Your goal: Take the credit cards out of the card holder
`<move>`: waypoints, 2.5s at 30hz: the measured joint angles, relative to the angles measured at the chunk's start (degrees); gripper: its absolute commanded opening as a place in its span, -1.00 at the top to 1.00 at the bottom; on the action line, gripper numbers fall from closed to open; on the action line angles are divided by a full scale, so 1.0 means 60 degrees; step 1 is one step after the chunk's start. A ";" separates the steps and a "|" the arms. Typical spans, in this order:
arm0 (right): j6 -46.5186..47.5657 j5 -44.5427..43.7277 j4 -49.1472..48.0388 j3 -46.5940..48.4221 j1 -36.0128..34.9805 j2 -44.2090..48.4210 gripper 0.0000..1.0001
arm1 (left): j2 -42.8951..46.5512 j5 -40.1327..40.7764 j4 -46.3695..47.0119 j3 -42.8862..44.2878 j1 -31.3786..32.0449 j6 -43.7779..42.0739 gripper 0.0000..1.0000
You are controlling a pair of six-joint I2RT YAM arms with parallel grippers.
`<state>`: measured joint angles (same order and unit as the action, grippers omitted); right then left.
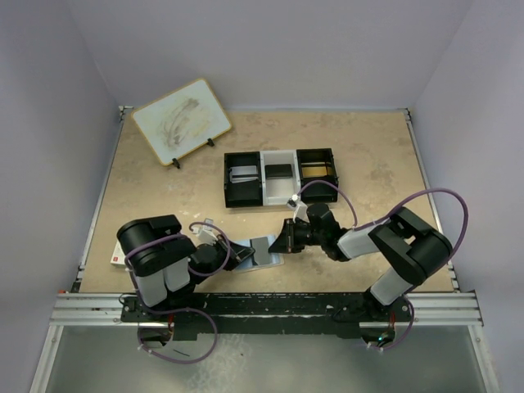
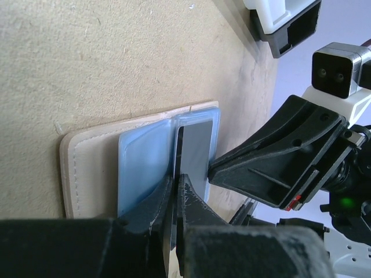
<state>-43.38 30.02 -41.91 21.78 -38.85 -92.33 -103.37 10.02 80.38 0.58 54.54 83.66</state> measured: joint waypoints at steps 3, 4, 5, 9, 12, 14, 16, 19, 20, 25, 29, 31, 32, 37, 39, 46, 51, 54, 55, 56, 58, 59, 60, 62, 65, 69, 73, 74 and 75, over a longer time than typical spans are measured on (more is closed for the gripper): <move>-0.0066 0.0084 0.0000 0.0022 0.0062 -0.0076 0.77 | 0.0168 0.0000 -0.0178 0.0000 0.0000 -0.0033 1.00; -0.0076 0.0124 -0.0007 0.0040 0.0080 -0.0113 0.77 | 0.0321 -0.0004 -0.0364 0.0004 0.0000 -0.0047 1.00; -0.0095 0.0149 -0.0004 0.0058 0.0095 -0.0135 0.77 | 0.0448 -0.0004 -0.0521 0.0004 0.0000 -0.0066 1.00; -0.0138 0.0175 -0.0022 0.0127 0.0102 -0.0215 0.77 | 0.1570 -0.0047 -0.1923 0.0018 0.0000 -0.0335 1.00; -0.0149 0.0168 -0.0036 0.0157 0.0102 -0.0237 0.77 | 0.2794 -0.0055 -0.3490 0.0142 0.0004 -0.0645 1.00; -0.0149 0.0168 -0.0033 0.0164 0.0095 -0.0237 0.77 | 0.3727 -0.0033 -0.4637 0.0226 0.0040 -0.0900 1.00; -0.0149 0.0168 -0.0033 0.0168 0.0066 -0.0237 0.78 | 0.4524 0.0022 -0.5628 0.0255 0.0062 -0.1111 1.00; -0.0153 0.0146 -0.0033 0.0171 0.0055 -0.0237 0.77 | 0.5453 0.0204 -0.6816 0.0237 0.0066 -0.1311 1.00; -0.0153 0.0146 -0.0033 0.0171 0.0055 -0.0237 0.77 | 0.5694 0.0251 -0.7114 0.0229 0.0066 -0.1344 1.00; -0.0164 0.0149 -0.0036 0.0171 0.0055 -0.0244 0.78 | 0.6182 0.0379 -0.7654 0.0160 0.0066 -0.1381 1.00; -0.0164 0.0153 -0.0007 0.0189 0.0055 -0.0244 0.78 | 0.6189 0.0379 -0.7657 0.0153 0.0066 -0.1362 1.00; -0.0164 0.0160 0.0044 0.0215 0.0058 -0.0240 0.77 | 0.6298 0.0404 -0.7766 0.0149 0.0066 -0.1333 1.00; -0.0164 0.0164 0.0076 0.0229 0.0058 -0.0233 0.76 | 0.6386 0.0419 -0.7850 0.0135 0.0066 -0.1333 1.00; -0.0066 0.0120 0.0714 0.0357 0.0055 0.0109 0.52 | 0.6601 0.0484 -0.8080 0.0109 0.0066 -0.1341 1.00; 0.0135 -0.0055 0.1366 0.0455 0.0058 0.0488 0.45 | 0.6539 0.0492 -0.8029 0.0117 0.0066 -0.1337 1.00; 0.0889 -0.0838 0.3235 0.1005 0.0113 0.1617 0.34 | 0.6229 0.0506 -0.7807 0.0200 0.0066 -0.1359 1.00; 0.0827 -0.0357 0.2794 0.1013 0.0055 0.1348 0.36 | 0.6211 0.0510 -0.7788 0.0208 0.0066 -0.1381 1.00; 0.0750 0.0011 0.2397 0.1013 -0.0106 0.0823 0.39 | 0.6226 0.0510 -0.7796 0.0208 0.0066 -0.1381 1.00; 0.0714 0.0084 0.2302 0.1013 -0.0171 0.0692 0.39 | 0.6237 0.0514 -0.7807 0.0208 0.0066 -0.1381 1.00; 0.0648 0.0186 0.2153 0.1013 -0.0270 0.0528 0.39 | 0.6255 0.0514 -0.7828 0.0208 0.0066 -0.1381 1.00; 0.0579 0.0270 0.1902 0.1013 -0.0375 0.0386 0.39 | 0.6324 0.0543 -0.7901 0.0208 0.0066 -0.1384 1.00; 0.0546 0.0277 0.1825 0.1013 -0.0408 0.0375 0.40 | 0.6357 0.0557 -0.7941 0.0208 0.0066 -0.1384 1.00; 0.0521 0.0291 0.1774 0.1009 -0.0419 0.0368 0.39 | 0.6375 0.0568 -0.7967 0.0208 0.0066 -0.1384 1.00; 0.0481 0.0328 0.1639 0.1009 -0.0419 0.0310 0.41 | 0.6408 0.0579 -0.8003 0.0208 0.0066 -0.1384 1.00; 0.0459 0.0419 0.1453 0.1009 -0.0415 0.0124 0.42 | 0.6411 0.0586 -0.8018 0.0208 0.0066 -0.1384 1.00; 0.0441 0.0368 0.1424 0.1024 -0.0437 0.0080 0.42 | 0.6433 0.0601 -0.8043 0.0208 0.0066 -0.1384 1.00; 0.0692 -0.0273 0.2444 0.1308 -0.0554 0.0477 0.39 | 0.6543 0.0612 -0.8171 0.0208 0.0066 -0.1388 1.00; 0.0787 -0.0470 0.2776 0.1406 -0.0586 0.0627 0.39 | 0.6564 0.0612 -0.8200 0.0208 0.0066 -0.1388 1.00; 0.0885 -0.0652 0.3096 0.1523 -0.0601 0.0794 0.39 | 0.6594 0.0612 -0.8229 0.0208 0.0066 -0.1388 1.00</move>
<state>-38.06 26.11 -23.33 30.92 -42.46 -87.57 -63.81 13.69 31.00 1.83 54.94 75.33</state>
